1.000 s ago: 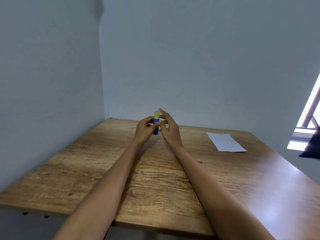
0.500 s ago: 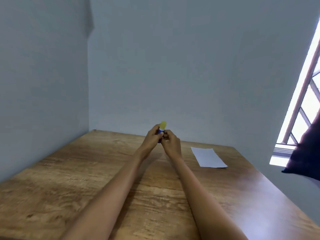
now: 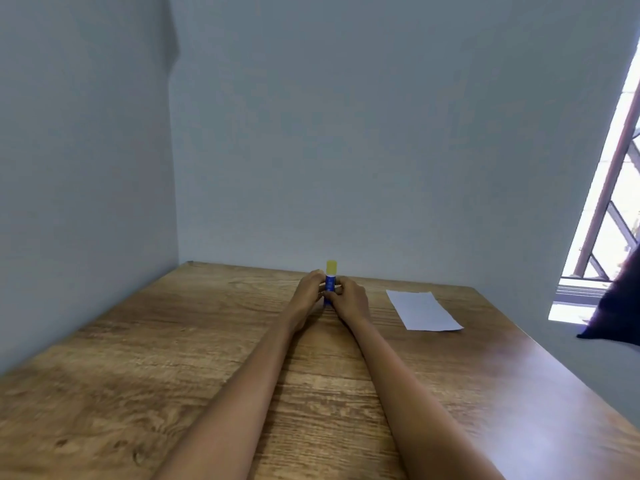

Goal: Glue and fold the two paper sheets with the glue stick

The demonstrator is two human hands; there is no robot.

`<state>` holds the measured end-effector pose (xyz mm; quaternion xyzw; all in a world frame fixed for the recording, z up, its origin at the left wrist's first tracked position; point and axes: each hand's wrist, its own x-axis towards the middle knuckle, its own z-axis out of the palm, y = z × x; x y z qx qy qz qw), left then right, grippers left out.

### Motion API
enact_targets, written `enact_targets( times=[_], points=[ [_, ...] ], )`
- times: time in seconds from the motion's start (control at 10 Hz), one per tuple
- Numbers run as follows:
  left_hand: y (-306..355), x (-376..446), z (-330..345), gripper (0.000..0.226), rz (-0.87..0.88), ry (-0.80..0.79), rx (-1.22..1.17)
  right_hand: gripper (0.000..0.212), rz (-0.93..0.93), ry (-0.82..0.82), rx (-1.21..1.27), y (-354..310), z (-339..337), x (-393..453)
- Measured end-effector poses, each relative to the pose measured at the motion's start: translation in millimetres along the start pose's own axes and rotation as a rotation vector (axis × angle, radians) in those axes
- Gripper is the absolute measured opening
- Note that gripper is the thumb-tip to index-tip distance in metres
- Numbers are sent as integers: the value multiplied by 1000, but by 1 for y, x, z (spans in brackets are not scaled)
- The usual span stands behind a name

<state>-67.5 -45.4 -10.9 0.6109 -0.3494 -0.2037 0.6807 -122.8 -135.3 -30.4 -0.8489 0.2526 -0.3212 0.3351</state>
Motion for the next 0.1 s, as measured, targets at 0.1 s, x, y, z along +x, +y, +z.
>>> enact_targets(
  times=[0.1],
  points=[
    [6,-6,-2,24,5,93,-15,56,35,-62,69,-1,-4,-2]
  ],
)
